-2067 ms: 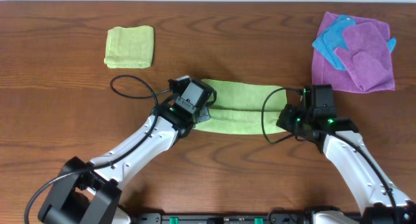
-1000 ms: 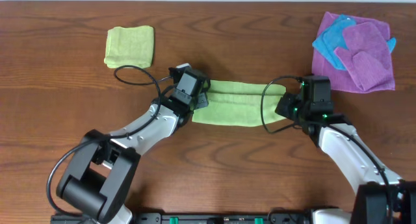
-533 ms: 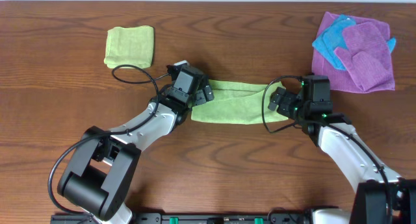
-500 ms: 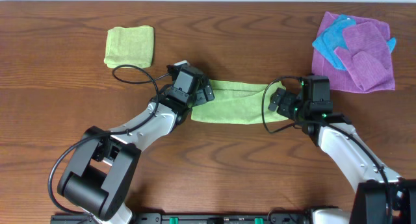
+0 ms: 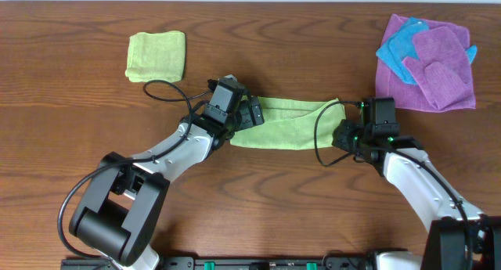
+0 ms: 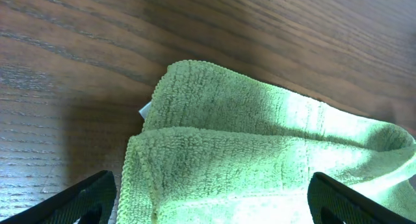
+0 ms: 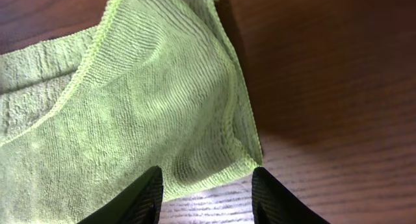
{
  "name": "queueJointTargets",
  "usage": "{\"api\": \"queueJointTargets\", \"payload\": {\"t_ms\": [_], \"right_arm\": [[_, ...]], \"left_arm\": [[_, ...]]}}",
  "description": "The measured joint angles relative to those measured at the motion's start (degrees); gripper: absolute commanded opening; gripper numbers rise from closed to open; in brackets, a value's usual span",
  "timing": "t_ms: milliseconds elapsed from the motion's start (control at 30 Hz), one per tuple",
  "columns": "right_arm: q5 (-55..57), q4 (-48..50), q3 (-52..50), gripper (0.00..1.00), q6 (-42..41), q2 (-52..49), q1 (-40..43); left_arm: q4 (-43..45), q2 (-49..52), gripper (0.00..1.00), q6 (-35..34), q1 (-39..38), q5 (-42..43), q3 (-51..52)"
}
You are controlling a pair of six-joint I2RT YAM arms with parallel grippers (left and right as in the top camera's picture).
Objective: Fold the cloth
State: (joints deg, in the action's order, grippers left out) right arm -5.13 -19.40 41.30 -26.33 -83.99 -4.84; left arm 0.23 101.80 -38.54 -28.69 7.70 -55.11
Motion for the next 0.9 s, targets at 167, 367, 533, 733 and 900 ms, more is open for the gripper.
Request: {"api": "queueJointTargets", "payload": {"t_ms": [167,367,533,733,900], "right_arm": [[-0.6,4.5,0.0,0.45,6.2,-3.5,0.0],[-3.7,6.4,0.0,0.29,10.7,-8.3,0.0],[-5.8,5.1,0.0,0.13,11.9,-7.8,0.0],[-5.7,-4.8,1.1,0.22,12.1,-2.0,0.0],[-3.5,-14.9,4.2,0.48,11.8,2.7,0.0]], "left_arm": [[-0.1,0.0,0.95,0.0,0.0,0.4,0.0],[-1.0,0.0,0.95,0.0,0.0,0.9,0.0],[-1.4,0.0,0.95,0.0,0.0,0.9,0.0],[-1.4,0.0,0.95,0.0,0.0,0.9,0.0],[-1.4,0.0,0.95,0.0,0.0,0.9,0.0]]}}
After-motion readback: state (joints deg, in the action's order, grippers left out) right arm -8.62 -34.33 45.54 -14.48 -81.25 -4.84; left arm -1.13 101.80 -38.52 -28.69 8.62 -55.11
